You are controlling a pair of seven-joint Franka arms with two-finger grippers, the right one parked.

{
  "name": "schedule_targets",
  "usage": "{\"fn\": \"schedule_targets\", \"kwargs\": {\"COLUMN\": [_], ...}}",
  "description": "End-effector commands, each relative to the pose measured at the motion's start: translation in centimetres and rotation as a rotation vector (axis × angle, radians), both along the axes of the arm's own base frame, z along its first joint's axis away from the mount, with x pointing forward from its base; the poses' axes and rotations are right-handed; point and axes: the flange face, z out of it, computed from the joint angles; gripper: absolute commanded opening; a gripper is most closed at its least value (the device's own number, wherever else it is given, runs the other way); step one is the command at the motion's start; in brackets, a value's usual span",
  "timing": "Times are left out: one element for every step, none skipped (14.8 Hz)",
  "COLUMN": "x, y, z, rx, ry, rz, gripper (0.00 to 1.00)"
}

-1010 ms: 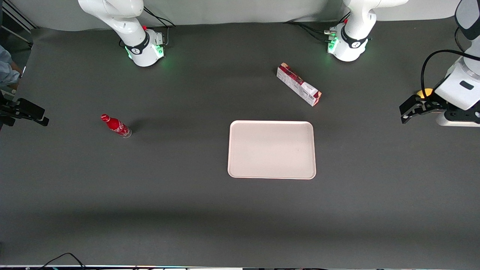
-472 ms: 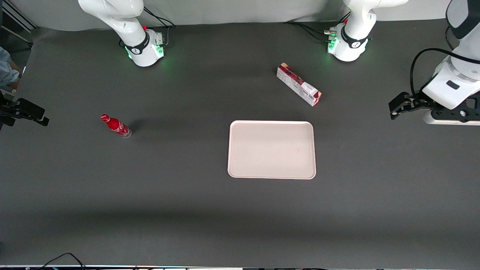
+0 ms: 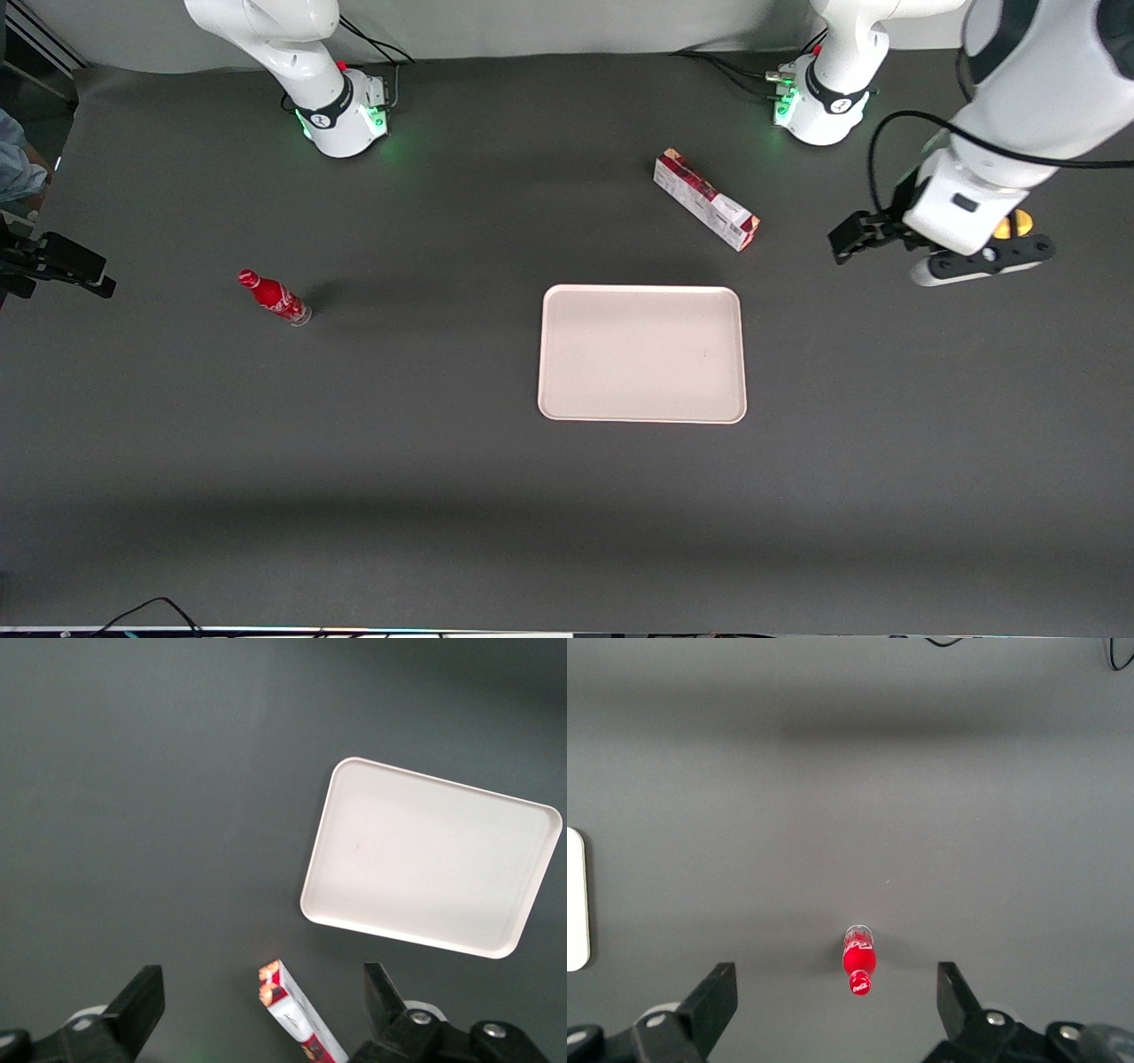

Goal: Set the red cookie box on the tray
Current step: 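Move the open left gripper over the red cookie box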

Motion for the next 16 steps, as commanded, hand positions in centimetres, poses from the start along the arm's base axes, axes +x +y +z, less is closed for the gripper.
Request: {"fn": "schedule_targets", "kwargs": {"x": [-3.7,-4.6,-5.7,-7.1,-8.4,-9.3,-10.5,-12.0,-13.7,-14.8,-15.5,-16.4,-17.1,-18.0,-18.7,-19.3], "y": [-3.7,-4.4,-4.6,-5.6,-6.0,-6.0,-6.2,-7.1,-7.7,-8.0,-8.2,-8.5,-8.5,-8.8,-9.2,-9.3], "z": [-2.1,-3.3,-4.8,-6.1,-7.4,-8.8,-10.0,-11.1,-12.6,-14.0,-15.4,-17.0,-18.5,-20.0,-21.1,-22.0], "rx": [0.03,0.037,0.043,0.04,0.03,0.014,-0.001,0.005,0.025,0.035,0.048,0.055,0.042,0.031,0.022,0.013], "ry": [0.029,0.033,0.027,0.019,0.018,0.03,0.039,0.024,0.009,-0.006,-0.006,-0.005,-0.012,-0.021,-0.034,-0.038], "rz": [0.138,0.189,0.248,0.283,0.327,0.379,0.421,0.429,0.43,0.441,0.452,0.45,0.455,0.456,0.452,0.461], "gripper": [1.0,1.0,1.0,1.0,1.0,1.0,1.0,1.0,1.0,1.0,1.0,1.0,1.0,1.0,1.0,1.0]}}
